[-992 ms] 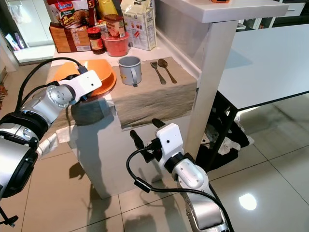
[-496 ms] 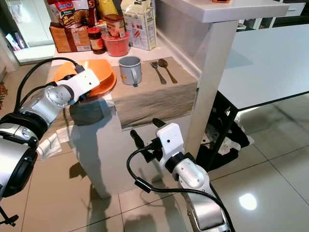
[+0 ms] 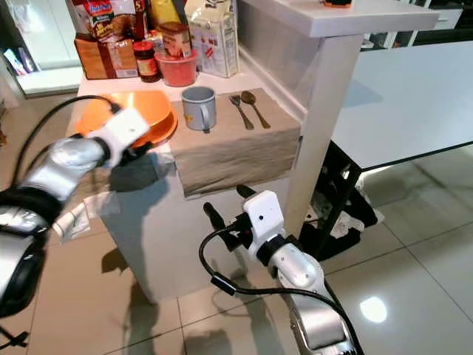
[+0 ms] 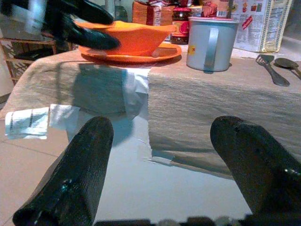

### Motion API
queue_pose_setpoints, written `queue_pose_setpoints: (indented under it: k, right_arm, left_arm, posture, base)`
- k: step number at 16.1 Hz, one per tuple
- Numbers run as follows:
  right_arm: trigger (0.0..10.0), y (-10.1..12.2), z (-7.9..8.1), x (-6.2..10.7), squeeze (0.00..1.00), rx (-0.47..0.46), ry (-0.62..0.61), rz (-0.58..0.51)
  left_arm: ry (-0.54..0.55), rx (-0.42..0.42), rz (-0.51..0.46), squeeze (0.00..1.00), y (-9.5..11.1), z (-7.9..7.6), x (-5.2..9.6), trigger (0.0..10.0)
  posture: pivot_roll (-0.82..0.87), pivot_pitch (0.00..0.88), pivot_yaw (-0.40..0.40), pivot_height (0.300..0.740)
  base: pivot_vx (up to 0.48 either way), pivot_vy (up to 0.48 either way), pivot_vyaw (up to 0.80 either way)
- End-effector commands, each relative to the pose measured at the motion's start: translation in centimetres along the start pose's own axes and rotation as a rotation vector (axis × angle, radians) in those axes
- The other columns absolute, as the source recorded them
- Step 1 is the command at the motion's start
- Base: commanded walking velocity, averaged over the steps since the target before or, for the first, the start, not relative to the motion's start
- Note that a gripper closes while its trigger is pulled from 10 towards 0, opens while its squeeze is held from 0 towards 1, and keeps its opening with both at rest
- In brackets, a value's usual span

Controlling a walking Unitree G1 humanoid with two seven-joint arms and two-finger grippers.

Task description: Setting the table

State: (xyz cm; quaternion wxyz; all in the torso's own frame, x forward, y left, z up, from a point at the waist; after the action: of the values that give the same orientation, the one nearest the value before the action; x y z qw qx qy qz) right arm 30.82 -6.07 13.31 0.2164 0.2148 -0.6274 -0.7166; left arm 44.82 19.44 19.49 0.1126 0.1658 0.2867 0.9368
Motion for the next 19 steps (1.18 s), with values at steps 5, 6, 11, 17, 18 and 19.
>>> queue_pose_setpoints:
  k: [5,6,11,17,18,19]
  right_arm:
    - [10.0,1.5,-2.8,-1.0,0.0,0.046,-0.149,-0.096]
    - [10.0,1.4,-2.9,-1.0,0.0,0.051,-0.151,-0.096]
    - [10.0,-0.2,-2.9,-0.6,0.0,0.047,-0.151,-0.079]
    - [10.0,0.5,-3.5,-1.0,0.0,0.098,-0.173,-0.13]
    - [10.0,1.9,-3.7,-0.8,0.0,0.143,-0.195,-0.192]
    - [10.0,2.5,-4.2,-0.7,0.0,0.135,-0.221,-0.209]
  left_arm:
    - [0.382,0.354,-0.241,0.0,-0.2,2.9,7.6,10.0]
    - [0.408,0.403,-0.226,0.0,-0.8,1.8,8.5,10.0]
    - [0.229,0.679,-0.113,0.0,-2.2,-13.6,11.6,10.0]
    - [0.31,0.678,-0.158,0.0,0.0,-12.1,10.9,10.0]
    - [0.306,0.666,-0.171,0.0,0.6,-11.9,10.9,10.0]
    - [0.31,0.657,-0.178,0.0,0.9,-11.7,10.8,10.0]
  posture:
    - [0.04,0.0,-0.005,0.736]
    - [0.04,0.0,-0.008,0.736]
    - [0.06,0.0,-0.027,0.736]
    - [0.04,0.0,-0.035,0.736]
    - [0.04,0.0,-0.035,0.736]
    - [0.04,0.0,-0.034,0.736]
  base:
    - [0.0,0.0,0.0]
    - [0.0,0.0,0.0]
    - [0.0,0.0,0.0]
    - [0.042,0.0,0.0]
    - [0.45,0.0,0.0]
    - [0.442,0.0,0.0]
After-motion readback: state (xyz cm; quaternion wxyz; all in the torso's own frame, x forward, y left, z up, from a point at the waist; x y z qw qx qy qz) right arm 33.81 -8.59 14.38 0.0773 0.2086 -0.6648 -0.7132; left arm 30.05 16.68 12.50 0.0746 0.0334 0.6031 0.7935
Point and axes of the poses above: a point about 5 cm out from each wrist's last joint towards the gripper, its own x axis pointing back from the gripper into the wrist, its own y axis along the axis of the wrist's last joint, z = x × y, the point moved 5 cm from there along -x, pointing out of the wrist towards the gripper, and after that the axes turned 13 degrees about -x, right-handed, at the moved point
